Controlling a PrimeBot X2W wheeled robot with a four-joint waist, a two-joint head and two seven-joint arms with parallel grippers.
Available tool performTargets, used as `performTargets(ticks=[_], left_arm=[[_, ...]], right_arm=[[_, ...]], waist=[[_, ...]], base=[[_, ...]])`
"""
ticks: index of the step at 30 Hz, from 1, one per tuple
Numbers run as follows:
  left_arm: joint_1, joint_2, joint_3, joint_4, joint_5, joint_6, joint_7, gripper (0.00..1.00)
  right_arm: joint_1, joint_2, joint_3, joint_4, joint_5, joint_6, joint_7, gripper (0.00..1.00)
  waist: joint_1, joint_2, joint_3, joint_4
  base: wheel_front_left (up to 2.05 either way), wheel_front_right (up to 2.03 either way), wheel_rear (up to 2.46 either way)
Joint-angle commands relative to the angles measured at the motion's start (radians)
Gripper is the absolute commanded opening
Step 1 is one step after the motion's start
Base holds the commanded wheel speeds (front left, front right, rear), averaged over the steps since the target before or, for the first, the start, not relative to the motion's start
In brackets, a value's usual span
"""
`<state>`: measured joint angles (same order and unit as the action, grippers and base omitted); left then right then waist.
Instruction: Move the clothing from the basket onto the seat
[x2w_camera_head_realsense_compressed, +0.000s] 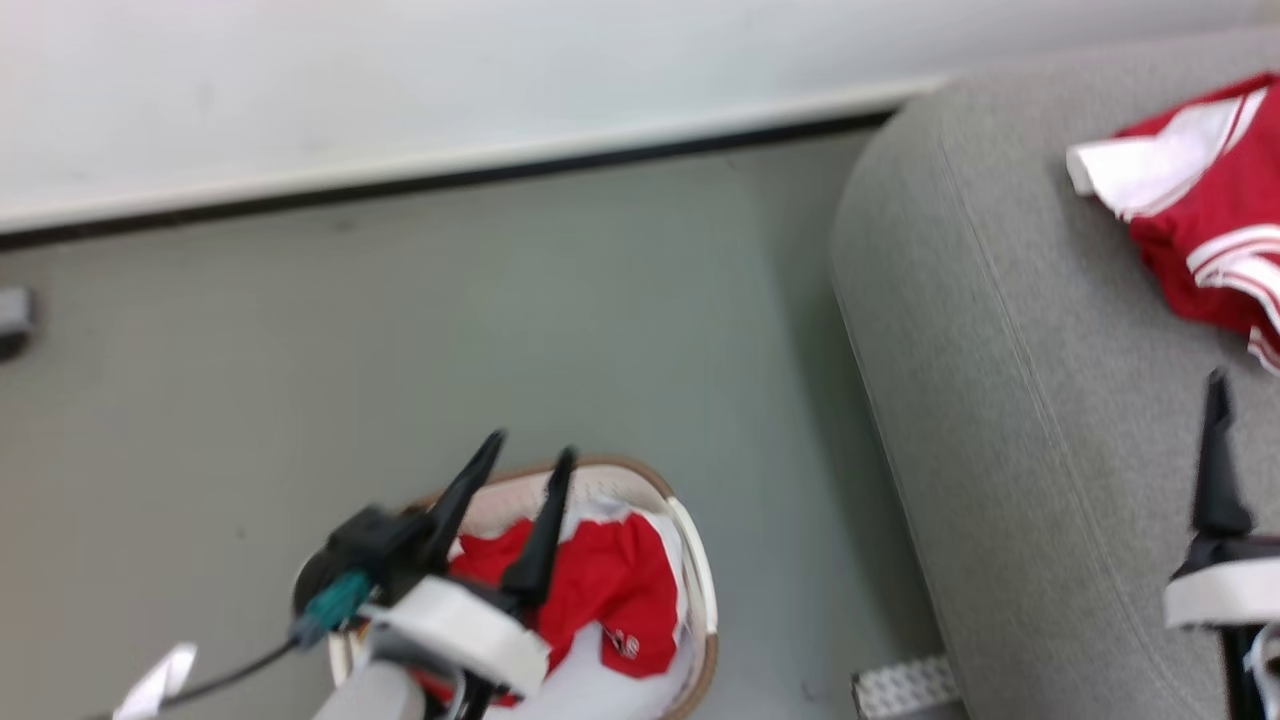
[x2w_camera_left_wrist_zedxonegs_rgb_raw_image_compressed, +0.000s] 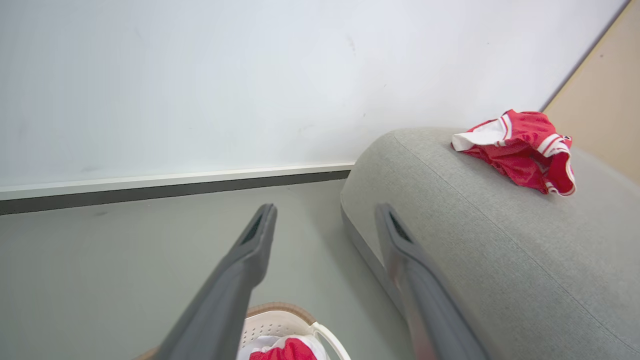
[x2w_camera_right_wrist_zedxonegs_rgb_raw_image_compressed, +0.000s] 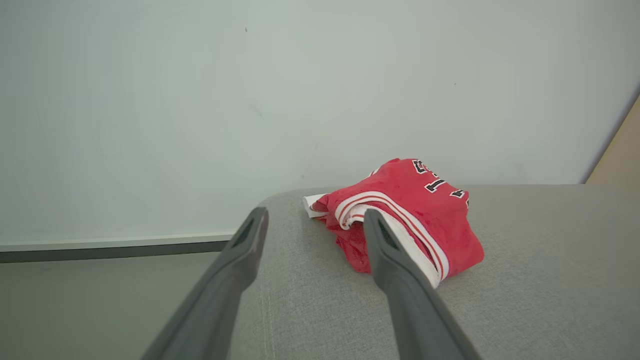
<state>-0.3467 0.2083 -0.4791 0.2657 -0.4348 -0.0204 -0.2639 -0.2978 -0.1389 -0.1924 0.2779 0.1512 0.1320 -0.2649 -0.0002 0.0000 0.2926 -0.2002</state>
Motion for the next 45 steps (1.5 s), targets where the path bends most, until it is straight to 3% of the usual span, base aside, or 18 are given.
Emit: performTargets(ticks=[1,11,22,33,45], left_arm=[[0.052,-0.008,0.036,-0.005,0.021,-0.001,0.000,1.00],[0.280,-0.084,0.254,-0.028,0.141,-0.030,-0.001,1.00],[0.417,-0.143,0.397,-0.055,0.237,-0.064,-0.001,1.00],[0.437,-0.154,0.444,-0.060,0.274,-0.085,-0.001,1.00],[0.379,-0.157,0.410,-0.052,0.285,-0.100,-0.001,1.00]], right_arm=[[0.043,0.007,0.014,-0.024,-0.006,-0.003,0.001,1.00],[0.230,0.051,0.116,-0.063,0.006,-0.002,0.001,1.00],[0.334,0.079,0.197,-0.027,-0.011,-0.003,0.001,1.00],[0.343,0.086,0.206,-0.013,0.001,-0.002,0.001,1.00],[0.301,0.087,0.206,-0.033,-0.001,-0.002,0.001,1.00]], waist=[[0.0002,0.0000,-0.086,0.053],[0.0002,0.0000,-0.223,0.134],[0.0002,0.0000,-0.291,0.168],[0.0002,0.0000,-0.304,0.160],[0.0002,0.0000,-0.264,0.110]], base=[[0.00,0.00,0.00],[0.00,0.00,0.00],[0.00,0.00,0.00],[0.00,0.00,0.00],[0.00,0.00,0.00]])
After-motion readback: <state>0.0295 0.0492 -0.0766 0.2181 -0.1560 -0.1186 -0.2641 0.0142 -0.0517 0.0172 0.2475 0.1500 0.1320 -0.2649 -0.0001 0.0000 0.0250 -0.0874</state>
